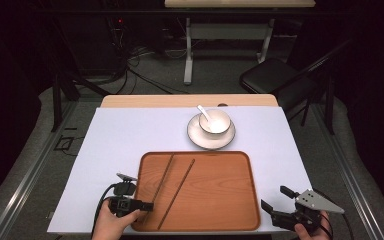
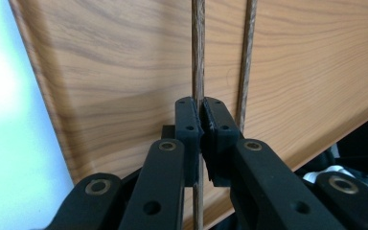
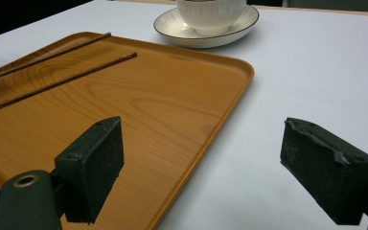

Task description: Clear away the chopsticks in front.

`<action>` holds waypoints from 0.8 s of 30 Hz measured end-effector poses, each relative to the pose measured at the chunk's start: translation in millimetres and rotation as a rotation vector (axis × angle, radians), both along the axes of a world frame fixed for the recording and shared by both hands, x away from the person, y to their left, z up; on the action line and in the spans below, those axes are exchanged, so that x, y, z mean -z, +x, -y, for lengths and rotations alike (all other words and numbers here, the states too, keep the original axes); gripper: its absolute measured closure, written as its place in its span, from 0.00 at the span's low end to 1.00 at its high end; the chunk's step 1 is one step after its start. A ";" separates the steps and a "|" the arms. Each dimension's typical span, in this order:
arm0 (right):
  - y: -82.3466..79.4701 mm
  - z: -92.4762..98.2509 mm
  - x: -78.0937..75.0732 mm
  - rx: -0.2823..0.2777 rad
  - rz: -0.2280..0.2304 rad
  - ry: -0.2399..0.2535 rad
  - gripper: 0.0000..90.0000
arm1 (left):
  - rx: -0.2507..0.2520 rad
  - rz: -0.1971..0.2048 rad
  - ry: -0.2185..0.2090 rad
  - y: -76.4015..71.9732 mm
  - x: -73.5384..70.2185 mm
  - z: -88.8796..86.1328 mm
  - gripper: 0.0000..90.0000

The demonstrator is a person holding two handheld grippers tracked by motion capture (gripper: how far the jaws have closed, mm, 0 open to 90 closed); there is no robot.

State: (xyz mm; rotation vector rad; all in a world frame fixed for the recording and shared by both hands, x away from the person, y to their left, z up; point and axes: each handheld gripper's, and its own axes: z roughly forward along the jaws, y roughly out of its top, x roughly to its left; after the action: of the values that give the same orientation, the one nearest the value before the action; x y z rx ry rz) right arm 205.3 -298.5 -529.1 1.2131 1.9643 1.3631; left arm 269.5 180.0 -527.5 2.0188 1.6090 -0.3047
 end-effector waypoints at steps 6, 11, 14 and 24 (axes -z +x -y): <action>0.0 0.5 0.1 0.002 -0.001 0.002 0.16 | -0.007 -0.009 0.021 3.2 3.0 2.4 0.95; -0.1 0.5 0.1 0.000 0.000 0.001 0.16 | -0.009 -0.014 0.039 3.6 5.0 4.3 0.94; -0.1 0.5 0.1 0.000 0.001 0.003 0.16 | -0.011 -0.018 0.033 3.6 6.1 3.9 0.92; 0.2 0.3 0.1 0.001 -0.001 0.002 0.16 | -0.021 -0.016 0.027 3.4 5.9 0.7 0.91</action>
State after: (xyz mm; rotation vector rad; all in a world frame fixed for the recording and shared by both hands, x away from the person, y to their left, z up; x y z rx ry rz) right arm 205.5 -298.8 -529.3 1.2156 1.9638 1.3644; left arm 272.9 179.3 -533.4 2.0234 1.6510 -0.2936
